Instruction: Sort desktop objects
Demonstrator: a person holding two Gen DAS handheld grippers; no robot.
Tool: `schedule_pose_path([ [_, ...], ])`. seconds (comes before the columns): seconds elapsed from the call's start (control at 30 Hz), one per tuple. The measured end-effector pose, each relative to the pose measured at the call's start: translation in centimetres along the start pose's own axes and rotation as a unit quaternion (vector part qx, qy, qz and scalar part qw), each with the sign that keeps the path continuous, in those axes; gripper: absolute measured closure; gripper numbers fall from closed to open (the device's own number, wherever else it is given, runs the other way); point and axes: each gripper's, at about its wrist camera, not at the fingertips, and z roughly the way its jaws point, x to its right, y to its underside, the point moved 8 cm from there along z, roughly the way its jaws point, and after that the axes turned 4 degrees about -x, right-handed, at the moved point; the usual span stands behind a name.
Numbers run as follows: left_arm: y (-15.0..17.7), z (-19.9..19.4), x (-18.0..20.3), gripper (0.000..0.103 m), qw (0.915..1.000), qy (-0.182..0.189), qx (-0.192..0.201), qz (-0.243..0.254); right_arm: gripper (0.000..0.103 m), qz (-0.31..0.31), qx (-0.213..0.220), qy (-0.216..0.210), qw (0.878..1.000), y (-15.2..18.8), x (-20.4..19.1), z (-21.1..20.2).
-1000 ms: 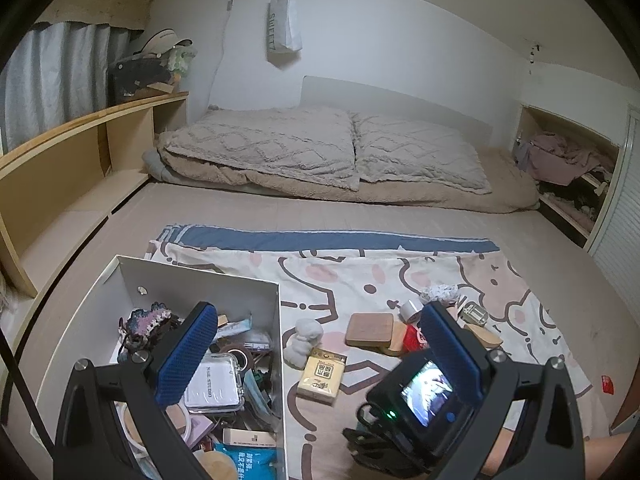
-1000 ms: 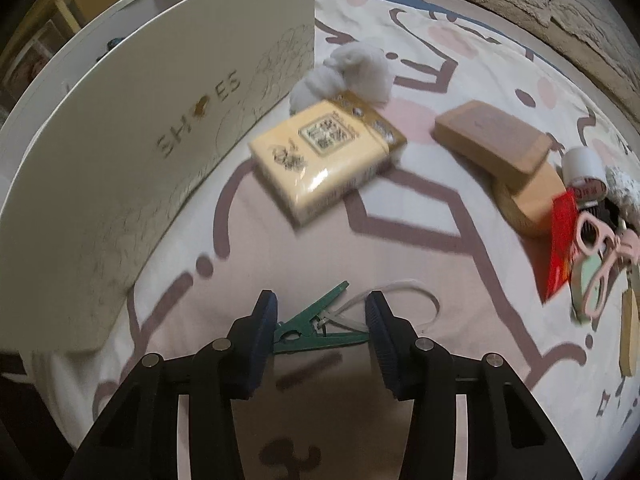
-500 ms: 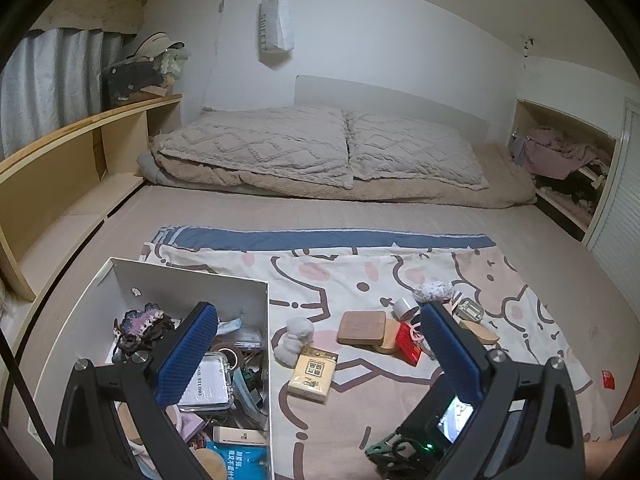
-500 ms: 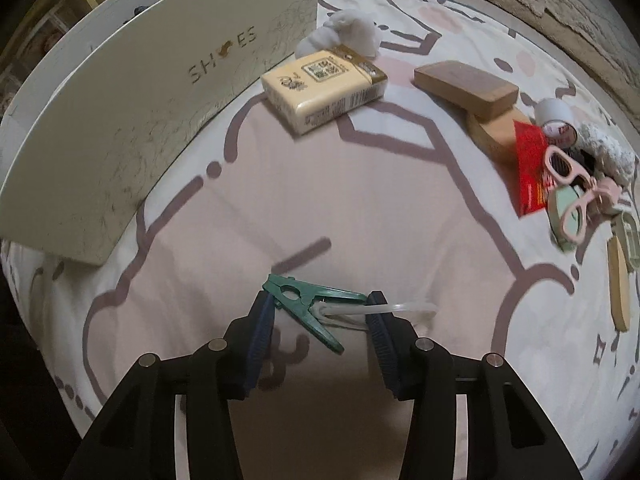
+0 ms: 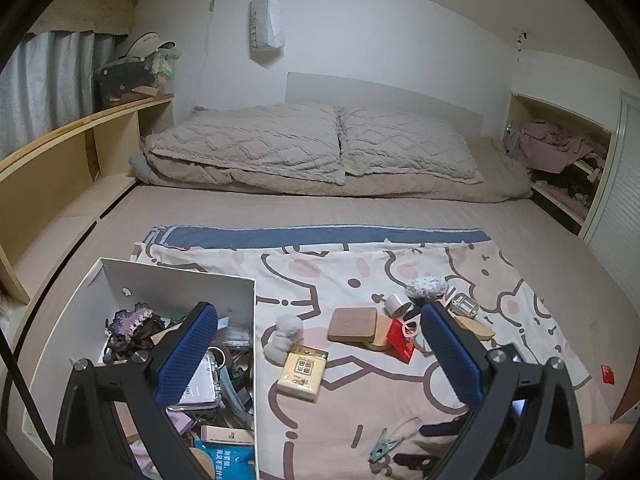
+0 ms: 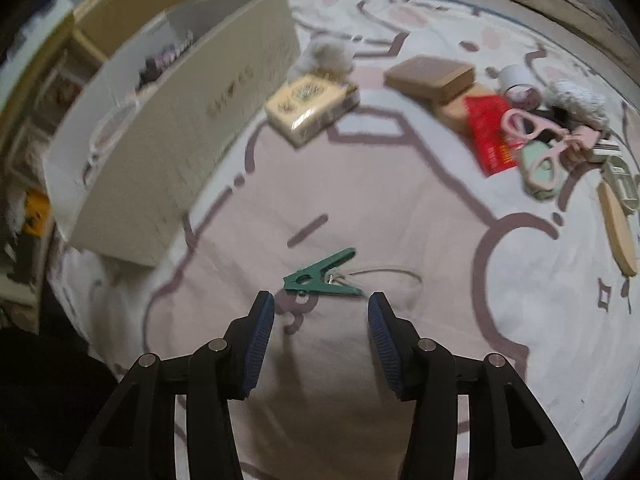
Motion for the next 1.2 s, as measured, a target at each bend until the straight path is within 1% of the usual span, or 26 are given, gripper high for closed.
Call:
schedule_pose_path([
  [0.07,0.0,0.1,0.2,0.001,1.0,0.001,-0.001,0.0,0.054,0.005,0.009,0.004,1.0,0.1,0.5,-0.9],
  [0.1,0.0,0.1,0.3,0.001,1.0,0.001,-0.001,0.0,0.054,0.009,0.013,0.006,1.0,-0.4,0.3,-1.1],
  [0.13,0.0,0.1,0.4,0.001,1.0,0.002,-0.001,0.001,0.054,0.014,0.016,0.007,1.0,-1.1,-0.7,-0.9],
  [0.17,0.0,0.0,0.5,0.001,1.0,0.002,-0.001,0.001,0.054,0.019,0.02,0.009,1.0,-2.0,-0.2,-1.4],
  [0.2,0.0,0.1,0.6,0.001,1.0,0.003,-0.001,0.002,0.054,0.026,0.024,0.012,0.999,-1.5,0.6,-2.2],
  [0.3,0.3,0.2,1.0,0.001,1.0,0.002,-0.003,0.009,0.054,0.046,0.039,0.029,0.998,-1.5,2.9,-4.2],
  [0.33,0.5,0.4,1.1,0.001,0.9999,0.001,-0.005,0.013,0.054,0.054,0.043,0.036,0.997,-2.1,4.4,-4.7],
  [0.37,0.6,0.5,1.3,0.001,0.9998,0.001,-0.008,0.016,0.054,0.065,0.048,0.041,0.996,-2.3,4.8,-4.7],
  [0.4,0.9,0.6,1.5,0.001,0.9997,0.001,-0.011,0.019,0.054,0.078,0.055,0.045,0.994,-2.0,6.3,-5.3],
  [0.57,1.8,1.3,2.7,0.001,0.999,0.004,-0.022,0.038,0.053,0.131,0.088,0.07,0.985,-1.9,11.1,-6.6],
  [0.63,2.1,1.5,3.3,0.001,0.9987,0.006,-0.025,0.045,0.047,0.147,0.103,0.073,0.981,-1.7,12.7,-7.5],
  [0.67,2.3,1.6,3.5,0.001,0.9985,0.007,-0.026,0.047,0.04,0.151,0.112,0.081,0.979,-1.6,13.5,-8.0],
  [0.7,2.4,1.7,3.8,0.001,0.9983,0.008,-0.028,0.05,0.037,0.151,0.119,0.089,0.977,-1.5,14.1,-8.4],
  [0.83,3.0,2.1,5.1,0.001,0.9971,0.012,-0.033,0.068,0.035,0.153,0.147,0.113,0.971,-1.3,16.3,-10.1],
  [0.9,3.2,2.3,5.5,0.001,0.9966,0.013,-0.035,0.074,0.022,0.158,0.165,0.125,0.966,-1.2,17.3,-10.9],
  [0.93,3.4,2.5,5.7,0.001,0.9964,0.014,-0.036,0.075,0.02,0.158,0.172,0.134,0.963,-1.1,17.9,-11.3],
  [1.0,3.7,2.7,6.1,0.001,0.9961,0.016,-0.043,0.076,0.019,0.164,0.18,0.149,0.958,-1.1,19.0,-11.6],
  [1.13,4.5,2.7,6.9,0.001,0.9948,0.028,-0.055,0.081,0.018,0.179,0.193,0.156,0.952,-1.0,21.0,-11.6],
  [1.2,4.8,2.6,7.3,0.001,0.9941,0.031,-0.057,0.087,0.01,0.177,0.193,0.166,0.951,-0.9,21.7,-11.1],
])
